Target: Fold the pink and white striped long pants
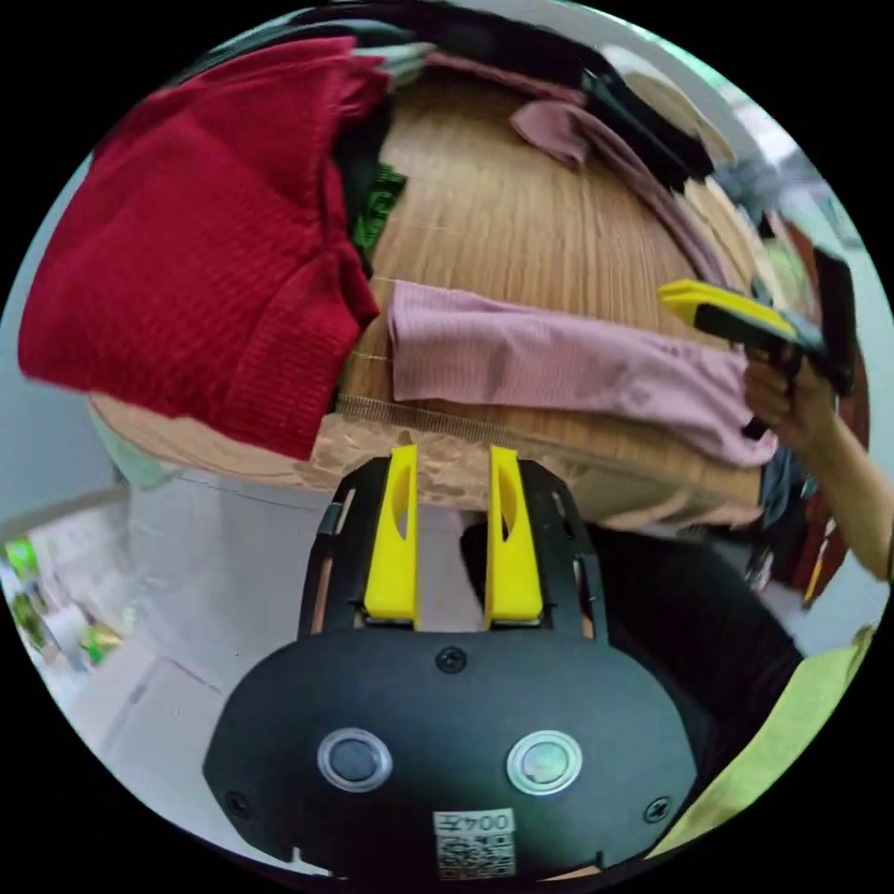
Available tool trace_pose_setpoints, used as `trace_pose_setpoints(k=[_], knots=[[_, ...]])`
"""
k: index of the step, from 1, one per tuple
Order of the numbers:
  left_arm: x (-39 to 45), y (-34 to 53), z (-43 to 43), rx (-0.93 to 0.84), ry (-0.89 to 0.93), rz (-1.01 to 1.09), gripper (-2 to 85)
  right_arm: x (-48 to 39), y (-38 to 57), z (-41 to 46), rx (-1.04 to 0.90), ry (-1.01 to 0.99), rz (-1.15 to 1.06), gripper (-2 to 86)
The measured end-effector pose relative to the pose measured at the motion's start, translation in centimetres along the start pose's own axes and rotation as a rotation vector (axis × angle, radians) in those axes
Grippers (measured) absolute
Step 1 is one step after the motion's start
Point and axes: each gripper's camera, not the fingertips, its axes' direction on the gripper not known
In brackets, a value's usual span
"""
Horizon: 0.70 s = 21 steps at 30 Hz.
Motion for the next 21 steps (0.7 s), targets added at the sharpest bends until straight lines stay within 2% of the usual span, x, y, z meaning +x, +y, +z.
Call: trace_pose_setpoints(k=[6, 9, 12, 16, 19, 21], knots=[[-2.5, 3.5, -2.1, 0.095, 0.111, -0.335, 7.6, -7.0, -9.9, 4.0, -0.192, 0.039, -0.321, 8.0], [-2.8, 5.1, -2.9, 0.072, 0.118, -0.357, 7.1, -10.2, -12.4, 6.2, -0.301, 0.015, -0.411, 5.1], [-2.9, 6.1, -4.6, 0.064, 0.105, -0.339, 7.0, -13.2, -13.2, 4.6, -0.307, 0.071, -0.514, 1.9], [-2.7, 6.4, -6.9, 0.109, 0.109, -0.31, 7.1, -11.8, -17.2, -2.3, -0.1, 0.245, -0.389, 2.5], [-1.9, 5.6, -8.2, 0.129, 0.105, -0.304, 7.3, -8.7, -18.9, -4.3, -0.135, 0.314, -0.241, 4.6], [-0.3, 4.4, -9.4, 0.152, 0.098, -0.27, 7.1, -7.3, -17.9, -7.2, -0.057, 0.312, -0.127, 4.8]])
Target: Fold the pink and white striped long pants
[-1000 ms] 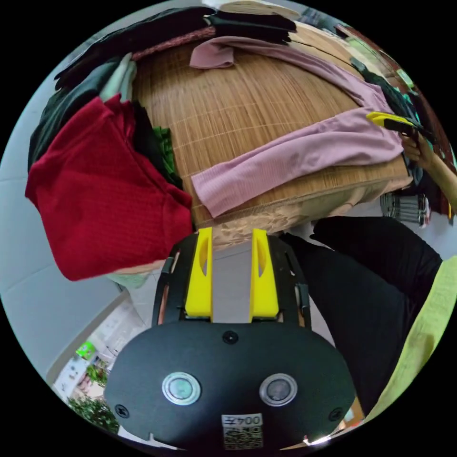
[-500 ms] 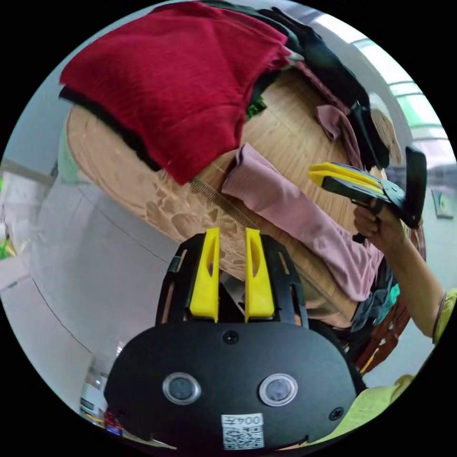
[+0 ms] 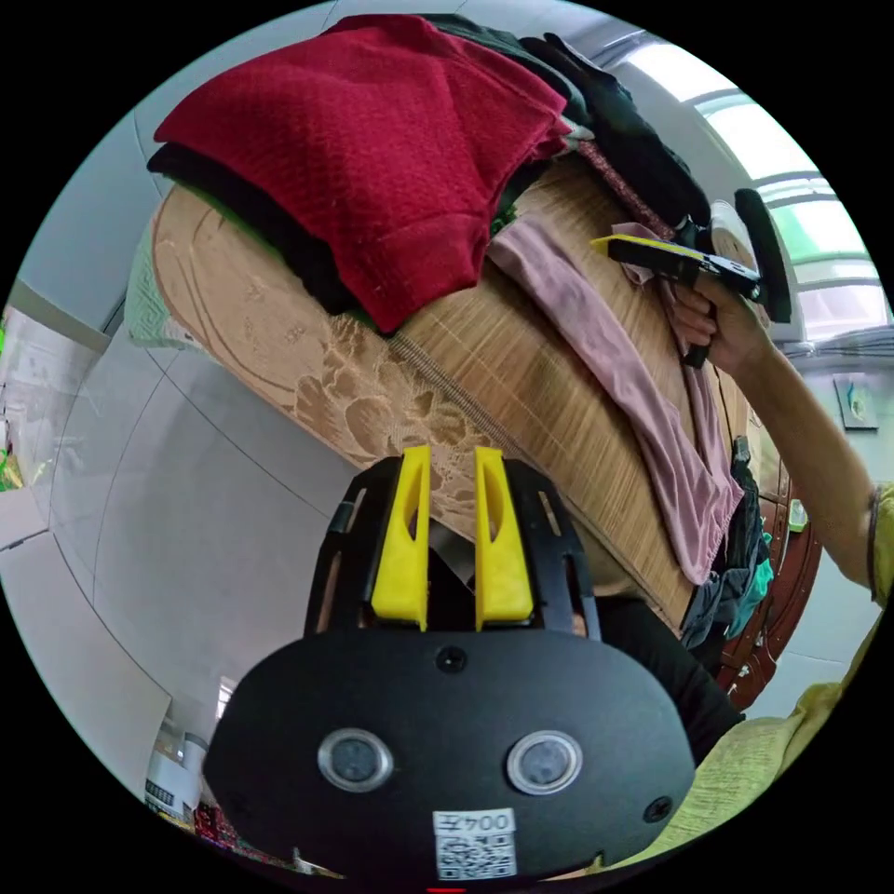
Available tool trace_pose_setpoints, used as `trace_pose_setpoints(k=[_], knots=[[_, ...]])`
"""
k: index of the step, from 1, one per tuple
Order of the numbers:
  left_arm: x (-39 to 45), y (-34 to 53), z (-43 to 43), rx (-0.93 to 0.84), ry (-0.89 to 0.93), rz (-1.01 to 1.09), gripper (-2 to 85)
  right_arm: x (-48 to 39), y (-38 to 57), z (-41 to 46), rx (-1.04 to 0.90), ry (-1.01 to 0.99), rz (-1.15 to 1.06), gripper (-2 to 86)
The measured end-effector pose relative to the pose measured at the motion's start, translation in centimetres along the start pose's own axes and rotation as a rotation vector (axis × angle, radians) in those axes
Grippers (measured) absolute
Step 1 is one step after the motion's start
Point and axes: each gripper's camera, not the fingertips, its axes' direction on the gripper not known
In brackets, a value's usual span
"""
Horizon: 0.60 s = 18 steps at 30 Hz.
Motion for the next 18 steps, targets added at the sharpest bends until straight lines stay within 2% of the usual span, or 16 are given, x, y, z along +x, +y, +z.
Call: trace_pose_setpoints(k=[4, 6, 8, 10, 14, 18], knots=[[5.0, -1.6, -0.9, 0.018, -0.033, 0.146, 6.3, 1.8, 9.1, -5.4, 0.078, 0.028, 0.25, 4.7], [8.6, -3.2, -1.0, 0.028, -0.085, 0.241, 6.0, 1.2, 14.3, -6.8, 0.033, 0.102, 0.297, 5.0], [10.3, -4.8, -0.8, 0.027, -0.153, 0.247, 6.1, 0.6, 19.5, -7.6, -0.042, 0.141, 0.334, 5.4], [10.5, -6.9, -0.1, -0.001, -0.157, 0.172, 6.6, 0.2, 25.9, -8.3, -0.154, 0.172, 0.39, 6.2], [9.5, -11.1, 1.1, -0.059, -0.11, -0.048, 8.4, 0.2, 31.7, -9.3, -0.237, 0.17, 0.446, 6.6], [8.8, -13.6, 0.8, -0.058, -0.089, -0.2, 8.4, -0.8, 32.7, -8.7, -0.247, 0.16, 0.324, 7.6]])
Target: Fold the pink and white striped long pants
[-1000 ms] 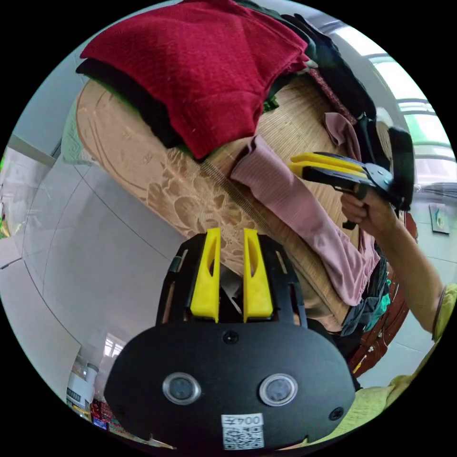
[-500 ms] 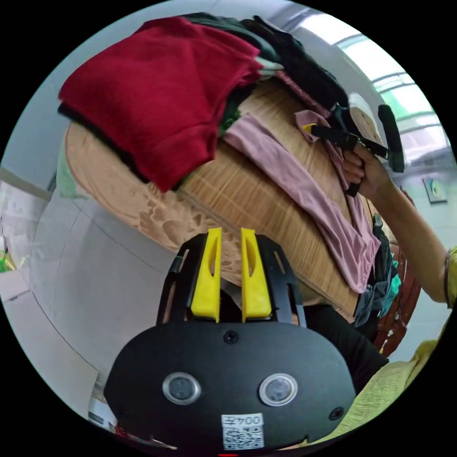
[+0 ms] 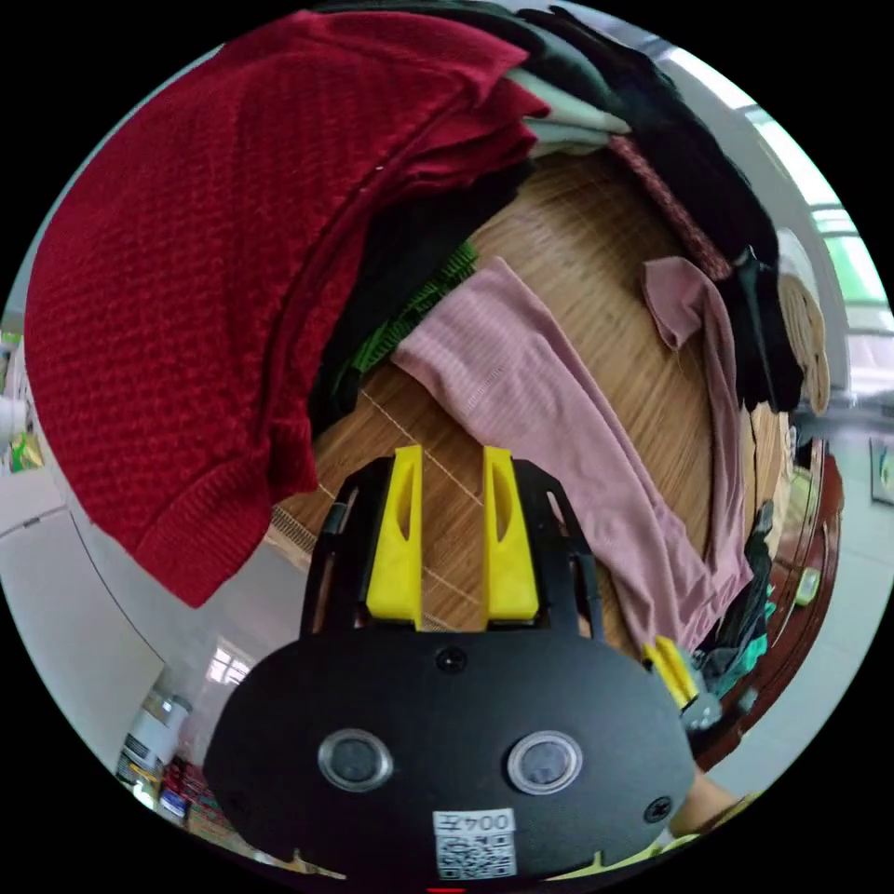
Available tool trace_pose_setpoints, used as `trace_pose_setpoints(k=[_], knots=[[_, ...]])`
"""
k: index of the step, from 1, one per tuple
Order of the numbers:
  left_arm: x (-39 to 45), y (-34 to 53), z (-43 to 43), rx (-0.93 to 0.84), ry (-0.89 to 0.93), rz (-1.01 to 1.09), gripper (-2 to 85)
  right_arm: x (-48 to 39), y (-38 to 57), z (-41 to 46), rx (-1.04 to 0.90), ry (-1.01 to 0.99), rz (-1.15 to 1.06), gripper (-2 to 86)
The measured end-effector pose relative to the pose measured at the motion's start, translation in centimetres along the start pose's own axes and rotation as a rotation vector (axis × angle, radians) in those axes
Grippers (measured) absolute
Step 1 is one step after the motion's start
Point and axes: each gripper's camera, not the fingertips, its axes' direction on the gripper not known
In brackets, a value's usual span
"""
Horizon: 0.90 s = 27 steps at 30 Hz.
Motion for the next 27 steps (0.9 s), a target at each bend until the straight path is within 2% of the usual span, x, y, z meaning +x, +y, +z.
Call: trace_pose_setpoints(k=[4, 9, 13, 15, 20, 24, 27], knots=[[0.2, -1.3, -0.5, -0.006, 0.046, -0.096, 5.8, -1.2, -0.8, 1.6, -0.006, 0.023, -0.17, 5.0], [2.0, -2.3, -3.1, -0.011, 0.143, -0.145, 1.9, 2.2, -0.9, -2.2, 0.059, -0.012, -0.133, 0.3], [5.9, -1.2, -8.7, -0.02, 0.0, 0.072, 1.3, 5.3, 1.4, -7.2, 0.126, -0.166, -0.123, 0.1], [5.5, 0.0, -9.3, -0.07, -0.121, 0.138, 1.1, 4.4, 2.6, -5.5, 0.046, -0.244, -0.195, 0.5], [2.5, 1.1, -4.3, -0.269, -0.172, 0.185, 1.1, 0.5, 4.6, 0.4, -0.121, -0.274, -0.29, 2.4], [3.3, 2.1, -5.3, -0.237, -0.152, 0.274, 0.9, 2.6, 3.4, -3.0, 0.038, -0.351, -0.187, 5.5], [2.9, 2.5, -5.6, -0.222, -0.164, 0.259, 0.8, 5.1, -0.1, -3.8, 0.16, -0.313, -0.106, 7.8]])
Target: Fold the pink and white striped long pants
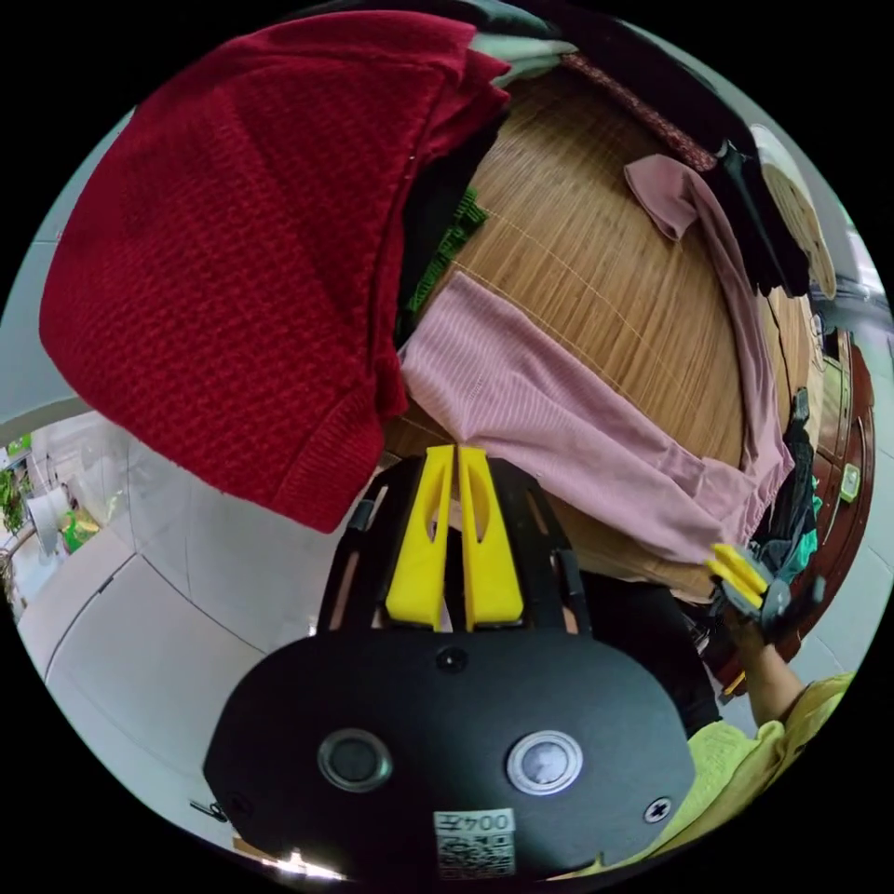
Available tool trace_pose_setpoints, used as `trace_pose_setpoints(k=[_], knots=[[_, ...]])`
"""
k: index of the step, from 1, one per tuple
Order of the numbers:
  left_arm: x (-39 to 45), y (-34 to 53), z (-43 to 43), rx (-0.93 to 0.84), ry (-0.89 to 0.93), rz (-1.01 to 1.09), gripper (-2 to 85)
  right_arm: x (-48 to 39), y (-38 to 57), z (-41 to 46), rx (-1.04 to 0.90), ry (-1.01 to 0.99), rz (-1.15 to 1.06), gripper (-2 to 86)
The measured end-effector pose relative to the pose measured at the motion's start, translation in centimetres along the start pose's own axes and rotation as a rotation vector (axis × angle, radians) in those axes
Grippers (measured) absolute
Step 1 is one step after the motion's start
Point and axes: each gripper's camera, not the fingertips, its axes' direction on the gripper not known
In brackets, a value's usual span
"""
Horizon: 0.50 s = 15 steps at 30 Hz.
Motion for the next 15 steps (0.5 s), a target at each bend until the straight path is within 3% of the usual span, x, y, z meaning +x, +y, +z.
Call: trace_pose_setpoints(k=[5, 9, 11, 13, 15], knots=[[-0.1, 0.8, -0.2, 0.031, 0.048, -0.029, 0.6, 1.1, -6.4, 4.3, -0.089, 0.067, -0.143, 8.8], [0.3, 1.3, 0.7, 0.023, 0.046, -0.011, 0.6, 2.1, -7.8, 7.6, -0.263, -0.015, -0.205, 3.8], [0.1, 1.3, 1.0, 0.022, 0.057, -0.024, 0.6, 3.3, -8.5, 6.0, -0.167, 0.027, -0.149, 3.2], [0.0, 1.2, 1.4, 0.022, 0.065, -0.035, 0.7, 6.5, -9.3, 4.5, -0.056, 0.073, 0.045, 3.5], [0.3, 0.9, 1.6, 0.022, 0.062, -0.032, 0.7, 8.1, -9.5, 5.2, -0.077, 0.11, 0.13, 4.3]])
